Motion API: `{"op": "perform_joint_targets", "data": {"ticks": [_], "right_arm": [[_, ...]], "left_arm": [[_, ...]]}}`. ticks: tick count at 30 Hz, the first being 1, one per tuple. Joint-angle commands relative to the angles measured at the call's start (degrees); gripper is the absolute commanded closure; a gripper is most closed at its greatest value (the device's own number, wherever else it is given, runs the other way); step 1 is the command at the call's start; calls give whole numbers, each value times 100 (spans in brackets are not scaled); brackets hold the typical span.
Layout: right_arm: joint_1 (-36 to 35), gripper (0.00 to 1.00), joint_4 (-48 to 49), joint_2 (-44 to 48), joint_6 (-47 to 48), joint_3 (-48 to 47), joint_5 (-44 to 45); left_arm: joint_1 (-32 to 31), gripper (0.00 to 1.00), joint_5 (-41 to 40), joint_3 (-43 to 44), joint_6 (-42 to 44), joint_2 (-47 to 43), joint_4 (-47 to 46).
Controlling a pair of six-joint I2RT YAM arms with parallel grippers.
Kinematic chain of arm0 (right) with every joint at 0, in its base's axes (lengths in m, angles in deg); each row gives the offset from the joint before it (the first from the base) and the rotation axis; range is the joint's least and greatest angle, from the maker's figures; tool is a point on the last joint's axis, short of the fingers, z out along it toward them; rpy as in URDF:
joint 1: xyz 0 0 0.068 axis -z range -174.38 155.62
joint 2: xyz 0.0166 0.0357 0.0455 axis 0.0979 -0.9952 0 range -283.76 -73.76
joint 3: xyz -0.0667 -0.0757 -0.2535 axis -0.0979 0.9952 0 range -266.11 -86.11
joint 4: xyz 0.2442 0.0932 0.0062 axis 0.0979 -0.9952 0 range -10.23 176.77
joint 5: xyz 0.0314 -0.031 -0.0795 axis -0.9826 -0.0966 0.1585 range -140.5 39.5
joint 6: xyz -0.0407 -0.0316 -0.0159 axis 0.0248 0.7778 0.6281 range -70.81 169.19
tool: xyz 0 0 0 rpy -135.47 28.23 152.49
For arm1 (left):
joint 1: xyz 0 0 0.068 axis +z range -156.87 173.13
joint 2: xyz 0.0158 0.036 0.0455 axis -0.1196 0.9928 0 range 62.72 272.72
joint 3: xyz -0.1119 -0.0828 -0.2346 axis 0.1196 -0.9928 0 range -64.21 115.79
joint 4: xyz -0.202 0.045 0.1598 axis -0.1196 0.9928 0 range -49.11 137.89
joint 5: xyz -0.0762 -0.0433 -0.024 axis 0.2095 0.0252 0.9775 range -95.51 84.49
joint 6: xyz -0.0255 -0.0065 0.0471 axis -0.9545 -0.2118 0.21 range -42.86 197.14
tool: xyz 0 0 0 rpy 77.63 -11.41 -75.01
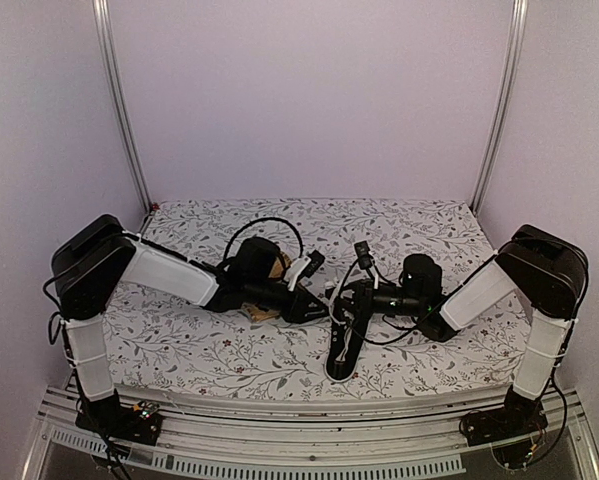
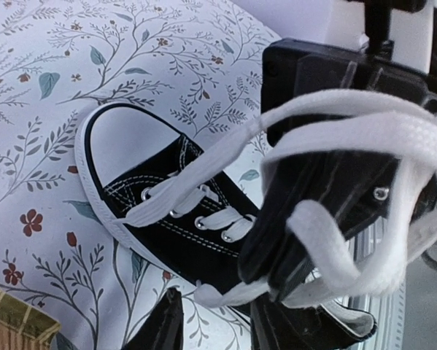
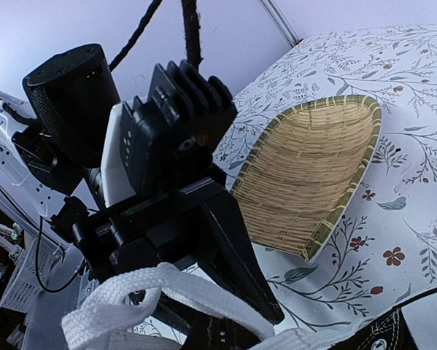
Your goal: Tie the shoes
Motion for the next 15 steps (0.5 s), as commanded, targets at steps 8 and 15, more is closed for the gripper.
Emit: {"op": "perform_joint_targets", "data": {"ticks": [8,15], "right_arm": [[36,98,234,-24,-45,64,-40],[35,98,92,90,-20,124,47]], "left_arm": [[-106,75,260,417,-85,519,-477],[-106,100,-433,-194,-513,32,-986]]}}
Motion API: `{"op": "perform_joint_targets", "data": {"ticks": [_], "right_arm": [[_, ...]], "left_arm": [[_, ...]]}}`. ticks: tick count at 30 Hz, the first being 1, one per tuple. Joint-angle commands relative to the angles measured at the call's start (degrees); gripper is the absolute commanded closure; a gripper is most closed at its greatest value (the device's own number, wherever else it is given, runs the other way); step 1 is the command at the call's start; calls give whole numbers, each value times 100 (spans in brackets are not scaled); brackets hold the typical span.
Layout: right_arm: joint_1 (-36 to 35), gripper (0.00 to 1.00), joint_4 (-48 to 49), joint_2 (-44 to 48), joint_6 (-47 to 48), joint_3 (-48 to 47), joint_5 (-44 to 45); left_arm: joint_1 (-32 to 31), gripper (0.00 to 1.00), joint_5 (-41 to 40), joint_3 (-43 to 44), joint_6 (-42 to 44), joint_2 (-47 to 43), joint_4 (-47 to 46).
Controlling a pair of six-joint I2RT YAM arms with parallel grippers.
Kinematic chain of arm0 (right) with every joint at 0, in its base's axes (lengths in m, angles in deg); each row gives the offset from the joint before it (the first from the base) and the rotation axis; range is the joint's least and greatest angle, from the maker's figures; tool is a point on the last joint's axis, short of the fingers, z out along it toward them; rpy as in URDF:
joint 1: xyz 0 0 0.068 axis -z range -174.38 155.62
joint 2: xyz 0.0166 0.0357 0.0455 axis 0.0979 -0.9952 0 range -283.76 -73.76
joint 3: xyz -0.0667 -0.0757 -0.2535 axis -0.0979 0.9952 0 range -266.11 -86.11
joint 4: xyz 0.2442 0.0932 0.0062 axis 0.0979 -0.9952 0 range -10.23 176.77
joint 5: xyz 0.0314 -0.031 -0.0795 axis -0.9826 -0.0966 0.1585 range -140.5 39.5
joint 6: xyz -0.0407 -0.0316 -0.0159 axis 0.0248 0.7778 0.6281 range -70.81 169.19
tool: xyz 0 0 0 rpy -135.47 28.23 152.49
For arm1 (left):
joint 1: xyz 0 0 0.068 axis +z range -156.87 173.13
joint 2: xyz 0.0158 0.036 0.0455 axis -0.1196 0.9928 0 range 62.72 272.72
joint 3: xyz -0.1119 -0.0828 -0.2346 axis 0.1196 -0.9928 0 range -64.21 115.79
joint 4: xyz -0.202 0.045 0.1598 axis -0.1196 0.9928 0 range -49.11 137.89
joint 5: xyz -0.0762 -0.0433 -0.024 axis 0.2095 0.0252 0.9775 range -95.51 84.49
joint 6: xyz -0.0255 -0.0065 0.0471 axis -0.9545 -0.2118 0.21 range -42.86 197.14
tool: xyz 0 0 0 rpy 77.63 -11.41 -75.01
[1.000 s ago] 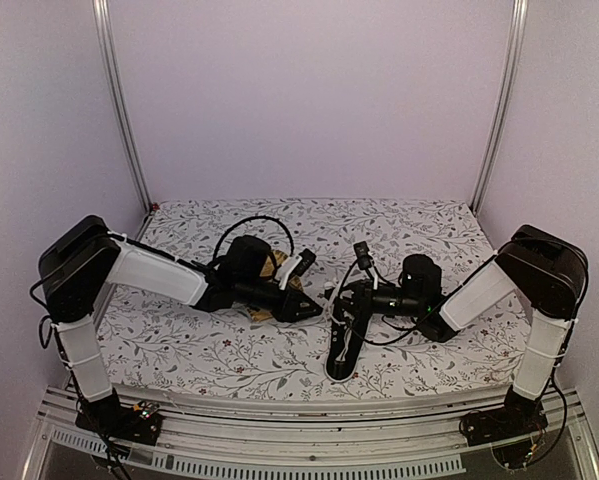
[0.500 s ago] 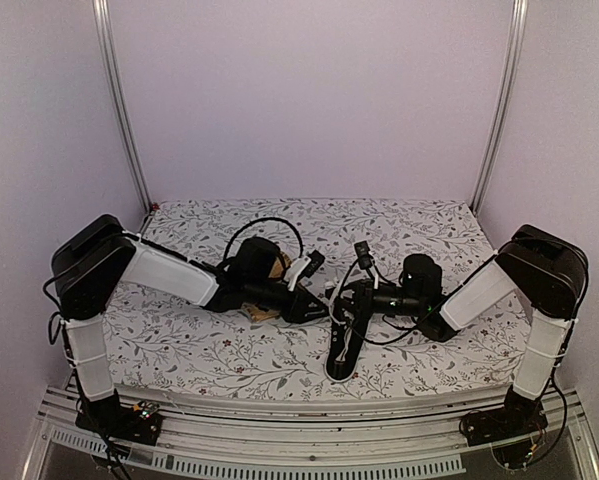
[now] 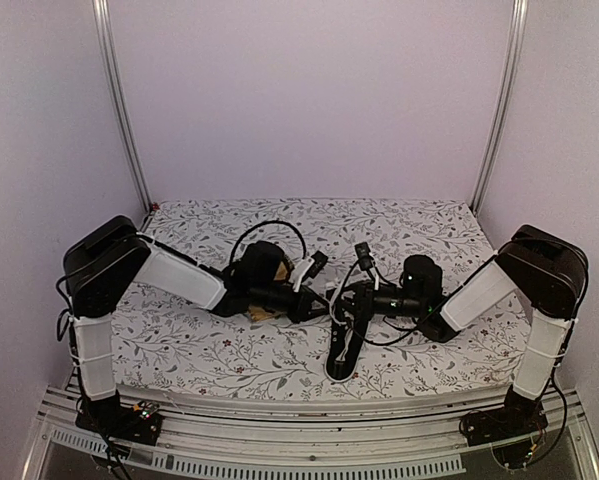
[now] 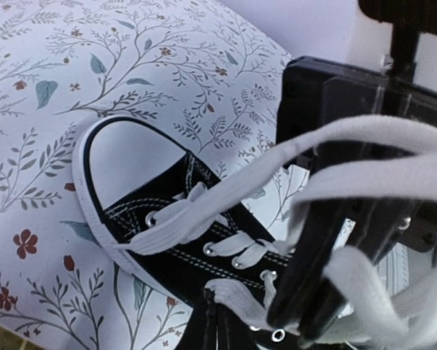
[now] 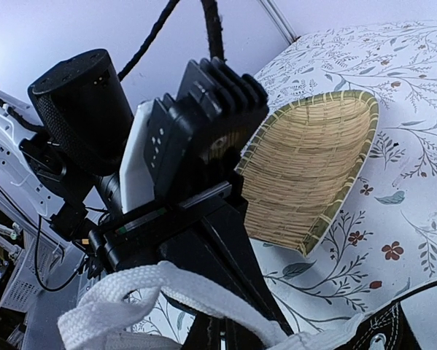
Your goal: Tie the shoes
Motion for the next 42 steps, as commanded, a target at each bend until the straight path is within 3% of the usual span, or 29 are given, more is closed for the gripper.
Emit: {"op": "perform_joint_targets", "data": {"ticks": [1,6,14,23,31,36,42], "right_arm": [[35,98,44,113,-5,102,47],[39,85,-666,499,188,179,45],[38,65,-2028,1673,584,878,418],[36,52,-3666,2990,1020,1166,901],[33,40,-4532,3931,1445,1073,1210],[35,39,-5058,3697,1020,542,2278],[39,50,-5165,2420,1217,-306,2281]], "left_arm": [[-51,100,-505,-494,-335,-530,-498],[-44,100,-1258,-848,-661,-1053,-112],[-47,100,-1601,-1200,-987,-1560,200],[-45,100,-2242,-1526,-1147,-2100,690],[-54,100,-2386,-1703,-1350,-2296,943],[-53,100,-2406,-1858,-1360,-2476,933],[-51,100,-2290,-1847,-1352,-2448,894]]}}
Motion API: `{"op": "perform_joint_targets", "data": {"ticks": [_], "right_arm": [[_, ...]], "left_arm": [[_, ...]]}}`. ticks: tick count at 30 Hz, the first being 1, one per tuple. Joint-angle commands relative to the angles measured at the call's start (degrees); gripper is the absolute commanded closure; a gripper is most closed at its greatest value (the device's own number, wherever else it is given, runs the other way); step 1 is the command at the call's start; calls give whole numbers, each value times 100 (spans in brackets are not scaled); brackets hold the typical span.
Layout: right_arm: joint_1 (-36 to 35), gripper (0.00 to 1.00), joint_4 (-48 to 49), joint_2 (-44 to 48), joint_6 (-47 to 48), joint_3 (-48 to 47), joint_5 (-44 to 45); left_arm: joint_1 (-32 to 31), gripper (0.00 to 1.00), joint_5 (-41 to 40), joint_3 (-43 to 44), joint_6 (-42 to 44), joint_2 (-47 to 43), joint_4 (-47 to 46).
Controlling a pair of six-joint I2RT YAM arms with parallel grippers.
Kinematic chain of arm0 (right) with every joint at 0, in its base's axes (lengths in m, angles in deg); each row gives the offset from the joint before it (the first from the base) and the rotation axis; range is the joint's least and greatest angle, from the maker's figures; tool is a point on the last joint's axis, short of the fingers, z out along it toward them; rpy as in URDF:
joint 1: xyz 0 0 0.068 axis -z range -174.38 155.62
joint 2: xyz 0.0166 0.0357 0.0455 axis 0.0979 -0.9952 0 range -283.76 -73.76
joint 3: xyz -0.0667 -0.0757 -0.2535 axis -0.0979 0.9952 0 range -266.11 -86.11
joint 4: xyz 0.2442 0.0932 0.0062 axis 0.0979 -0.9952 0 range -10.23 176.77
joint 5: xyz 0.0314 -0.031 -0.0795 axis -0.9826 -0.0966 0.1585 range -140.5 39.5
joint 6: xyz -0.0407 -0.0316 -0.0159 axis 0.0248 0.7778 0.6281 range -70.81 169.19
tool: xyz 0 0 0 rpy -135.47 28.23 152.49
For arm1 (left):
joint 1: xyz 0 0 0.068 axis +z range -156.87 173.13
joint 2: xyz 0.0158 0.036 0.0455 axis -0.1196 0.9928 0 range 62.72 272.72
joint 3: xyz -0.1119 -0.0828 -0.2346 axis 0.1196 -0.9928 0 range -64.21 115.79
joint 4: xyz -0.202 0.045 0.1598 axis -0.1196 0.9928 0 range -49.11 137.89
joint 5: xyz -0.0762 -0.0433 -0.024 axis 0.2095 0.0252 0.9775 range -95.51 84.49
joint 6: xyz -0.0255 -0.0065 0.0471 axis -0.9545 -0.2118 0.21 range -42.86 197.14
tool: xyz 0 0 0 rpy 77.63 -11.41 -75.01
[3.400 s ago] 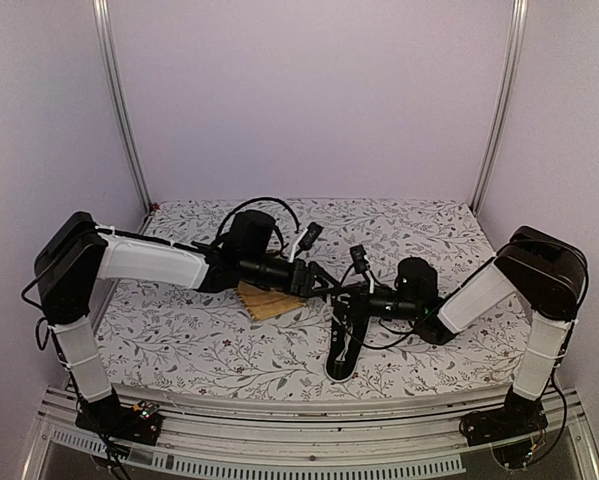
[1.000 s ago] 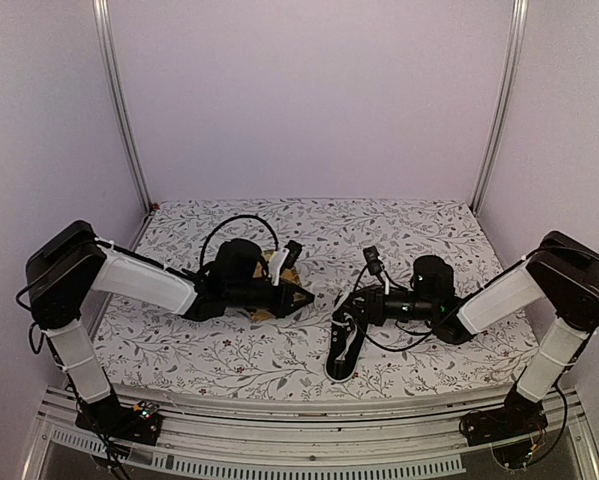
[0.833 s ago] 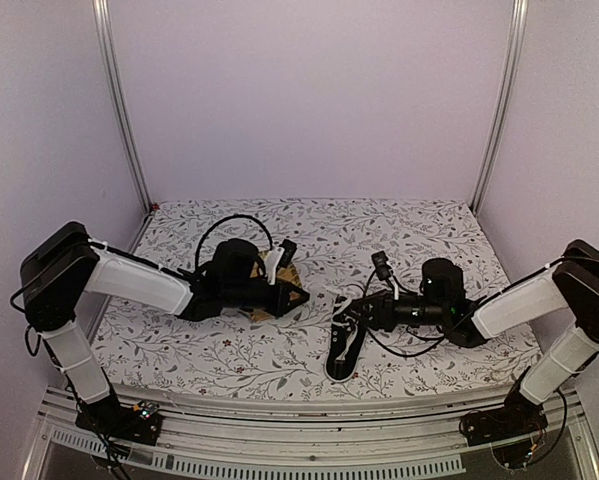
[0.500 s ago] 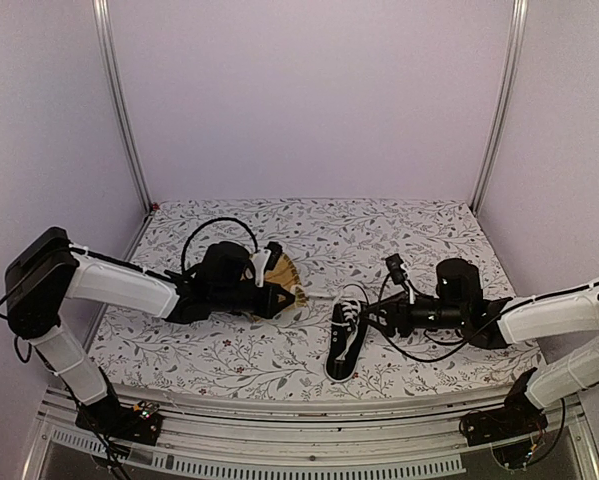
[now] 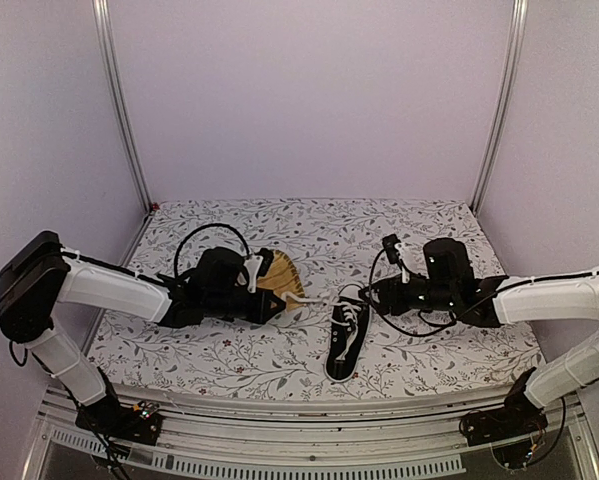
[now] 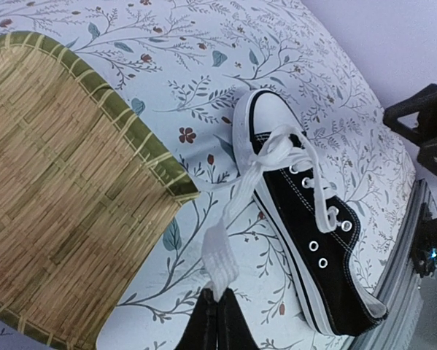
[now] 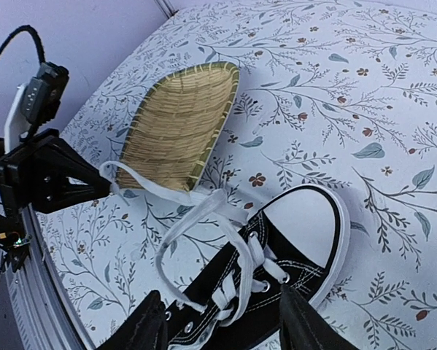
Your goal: Tie the shoes
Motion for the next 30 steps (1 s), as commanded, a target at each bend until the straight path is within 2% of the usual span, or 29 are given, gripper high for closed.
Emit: {"op": "perform_joint_targets", "data": {"ticks": [1,6,12,30], "right_arm": [[20,53,-256,-881,251,-637,197],[26,59,-354,-1851,1179,-1411,27],[20,61,-477,-2654,2104,-1980,-118],[23,63,-302,-2986,2964,-2119,-633]], "left_arm": [[-50,100,36,-21,-25,-119,-22],[-49,100,38,-16,-27,-119,11],[-53,100,58,8,-62,-100,21],[-45,100,108,219,-8,-5,149]]}}
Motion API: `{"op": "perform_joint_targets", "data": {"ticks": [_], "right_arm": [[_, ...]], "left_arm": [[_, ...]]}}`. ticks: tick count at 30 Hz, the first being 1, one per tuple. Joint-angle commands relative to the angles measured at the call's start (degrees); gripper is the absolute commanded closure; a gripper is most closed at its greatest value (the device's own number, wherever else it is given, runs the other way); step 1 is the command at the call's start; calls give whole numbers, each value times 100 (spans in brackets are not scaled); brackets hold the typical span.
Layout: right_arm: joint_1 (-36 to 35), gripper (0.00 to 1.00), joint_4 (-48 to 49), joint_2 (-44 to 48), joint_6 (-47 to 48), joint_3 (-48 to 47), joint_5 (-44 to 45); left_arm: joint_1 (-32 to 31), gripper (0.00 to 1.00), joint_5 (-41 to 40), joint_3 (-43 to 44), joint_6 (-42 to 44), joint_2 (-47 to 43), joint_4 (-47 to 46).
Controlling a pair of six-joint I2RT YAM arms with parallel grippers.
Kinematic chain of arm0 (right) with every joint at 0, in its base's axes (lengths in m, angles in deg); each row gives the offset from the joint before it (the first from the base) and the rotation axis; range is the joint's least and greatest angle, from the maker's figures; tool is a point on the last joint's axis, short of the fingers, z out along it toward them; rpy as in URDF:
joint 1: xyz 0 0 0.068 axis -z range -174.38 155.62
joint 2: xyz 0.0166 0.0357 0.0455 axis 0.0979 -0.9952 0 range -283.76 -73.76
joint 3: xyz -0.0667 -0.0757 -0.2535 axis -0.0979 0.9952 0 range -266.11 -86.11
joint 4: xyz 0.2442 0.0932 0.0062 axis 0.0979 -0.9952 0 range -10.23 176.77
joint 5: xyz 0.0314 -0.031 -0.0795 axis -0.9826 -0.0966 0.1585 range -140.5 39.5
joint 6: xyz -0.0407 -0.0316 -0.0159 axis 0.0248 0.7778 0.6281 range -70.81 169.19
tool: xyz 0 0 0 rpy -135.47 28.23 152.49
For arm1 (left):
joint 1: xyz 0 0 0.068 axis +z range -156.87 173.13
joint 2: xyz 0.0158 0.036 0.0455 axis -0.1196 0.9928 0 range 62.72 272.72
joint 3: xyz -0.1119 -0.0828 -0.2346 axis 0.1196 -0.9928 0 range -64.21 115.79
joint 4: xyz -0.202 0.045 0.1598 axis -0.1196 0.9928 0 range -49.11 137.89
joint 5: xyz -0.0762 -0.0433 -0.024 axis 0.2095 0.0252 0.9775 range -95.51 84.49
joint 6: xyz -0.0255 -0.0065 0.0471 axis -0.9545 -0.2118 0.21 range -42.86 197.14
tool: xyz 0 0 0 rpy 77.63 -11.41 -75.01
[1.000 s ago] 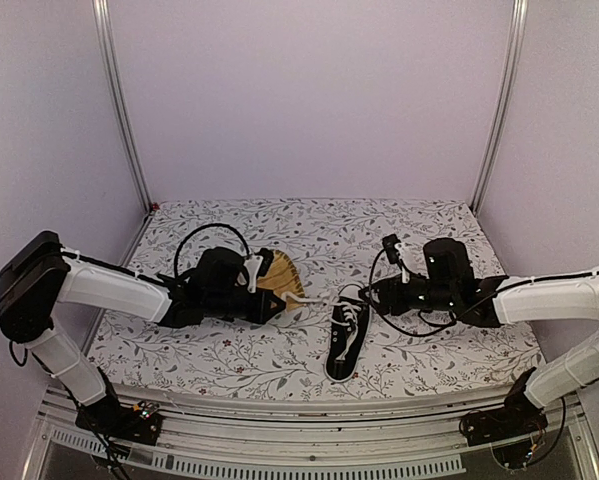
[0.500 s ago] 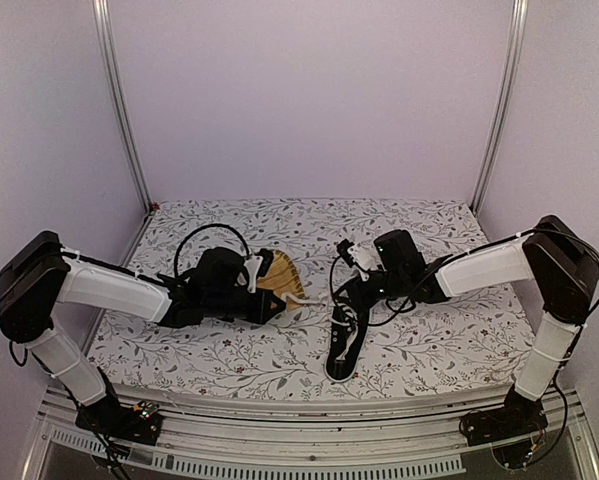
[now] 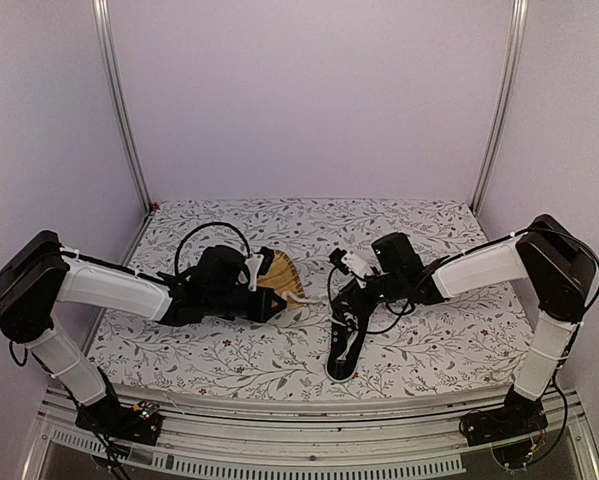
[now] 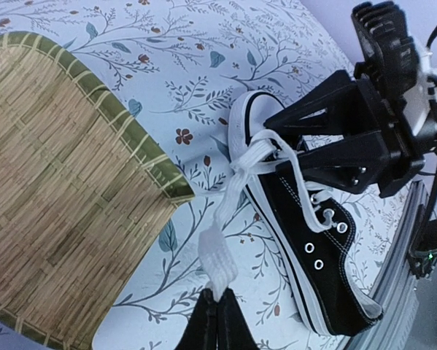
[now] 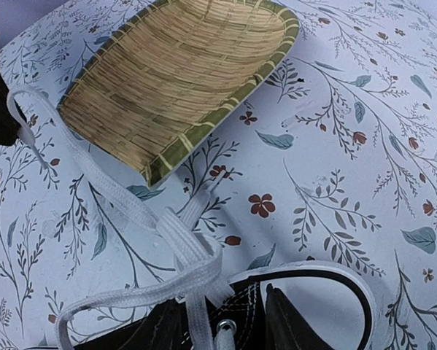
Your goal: Tie the shoes
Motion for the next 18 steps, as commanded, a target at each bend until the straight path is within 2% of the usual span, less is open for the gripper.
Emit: {"op": "perform_joint_targets", "data": {"ticks": [1,7,11,14,18], "right_arm": [[16,64,65,-230,247,-236,-253],[14,72,79,-414,314,-405,-357],[18,80,139,-470,300,-441,-405],[14,93,210,-448,289,-437,-497],[17,98,408,-265,218,-305,-406]], "left_arm": [[-46,100,75,129,46,-7,51],[-49,100,88,138,35,-3,57],[-47,100,93,147,31,8,57],[-45,100,94,154,20,21,57],[-46,100,72,147,2,5,66]]}}
